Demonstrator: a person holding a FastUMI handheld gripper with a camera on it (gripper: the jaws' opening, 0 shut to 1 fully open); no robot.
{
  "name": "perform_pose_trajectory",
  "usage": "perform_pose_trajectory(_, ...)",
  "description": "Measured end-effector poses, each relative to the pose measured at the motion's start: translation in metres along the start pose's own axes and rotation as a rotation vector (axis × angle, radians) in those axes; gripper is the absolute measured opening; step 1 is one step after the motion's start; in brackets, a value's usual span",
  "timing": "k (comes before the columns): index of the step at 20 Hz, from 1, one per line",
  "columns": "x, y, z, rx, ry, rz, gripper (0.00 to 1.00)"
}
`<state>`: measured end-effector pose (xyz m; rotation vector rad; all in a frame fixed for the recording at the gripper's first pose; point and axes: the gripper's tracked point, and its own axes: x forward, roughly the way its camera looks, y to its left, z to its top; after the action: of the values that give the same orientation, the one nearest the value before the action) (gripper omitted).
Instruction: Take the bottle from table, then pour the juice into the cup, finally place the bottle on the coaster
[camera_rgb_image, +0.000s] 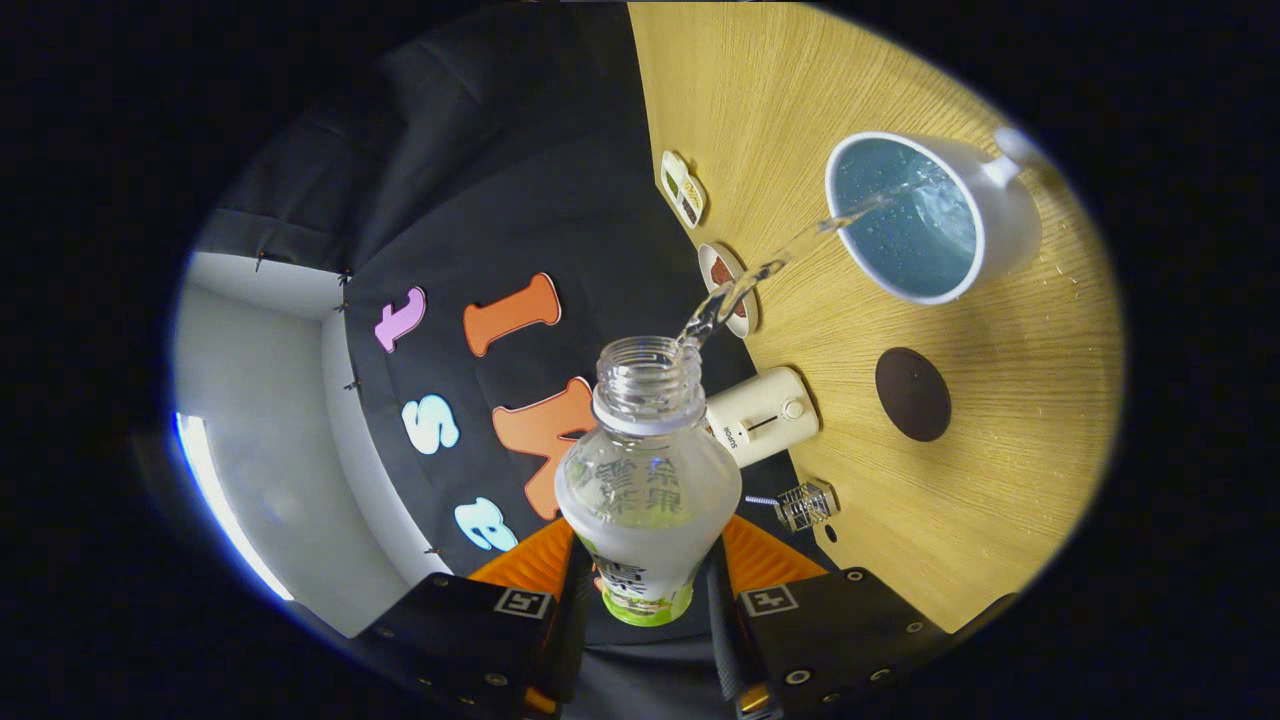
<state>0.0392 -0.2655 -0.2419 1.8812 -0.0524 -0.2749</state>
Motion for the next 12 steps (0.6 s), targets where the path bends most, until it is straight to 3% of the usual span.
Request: perform_pose_trajectory(12, -0.004, 0.012, 0.009, 0.077, -0.017, 0.031, 0.54)
